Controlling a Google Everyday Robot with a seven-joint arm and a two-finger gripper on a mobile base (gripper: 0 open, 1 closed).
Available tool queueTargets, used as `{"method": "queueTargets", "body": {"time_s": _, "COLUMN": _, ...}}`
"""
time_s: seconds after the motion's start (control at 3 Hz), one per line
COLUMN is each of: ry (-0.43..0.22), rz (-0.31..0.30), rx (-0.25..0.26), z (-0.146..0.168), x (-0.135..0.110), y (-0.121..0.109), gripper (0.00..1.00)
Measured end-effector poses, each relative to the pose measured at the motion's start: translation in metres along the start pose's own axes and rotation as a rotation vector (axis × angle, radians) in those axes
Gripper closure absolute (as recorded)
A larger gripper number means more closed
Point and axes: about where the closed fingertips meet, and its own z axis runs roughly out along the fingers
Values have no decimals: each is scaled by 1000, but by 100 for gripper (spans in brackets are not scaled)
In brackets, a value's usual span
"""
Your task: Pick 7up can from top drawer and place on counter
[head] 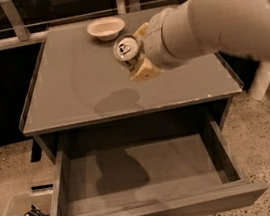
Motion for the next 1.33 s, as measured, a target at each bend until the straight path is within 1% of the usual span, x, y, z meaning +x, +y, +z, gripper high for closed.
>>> {"method": "queueTargets", "body": {"time_s": 0.33, "ry": 45, "rz": 149, "rx": -74, "z": 12, "x": 50, "y": -39, "gripper": 100}}
{"method": "queueTargets", "body": {"time_s": 0.67, "ry": 53, "rz": 275, "rx": -155, "z": 23, "x": 85, "y": -61, "gripper": 100}}
{"method": "queueTargets", "body": {"time_s": 1.0, "ry": 19, "rz": 377, "rx": -206, "z": 34, "x": 115, "y": -53, "gripper": 100}}
{"method": "queueTargets", "body": {"time_s": 1.33, "ry": -11, "rz": 475, "rx": -255, "z": 58, "x": 153, "y": -15, "gripper": 100}}
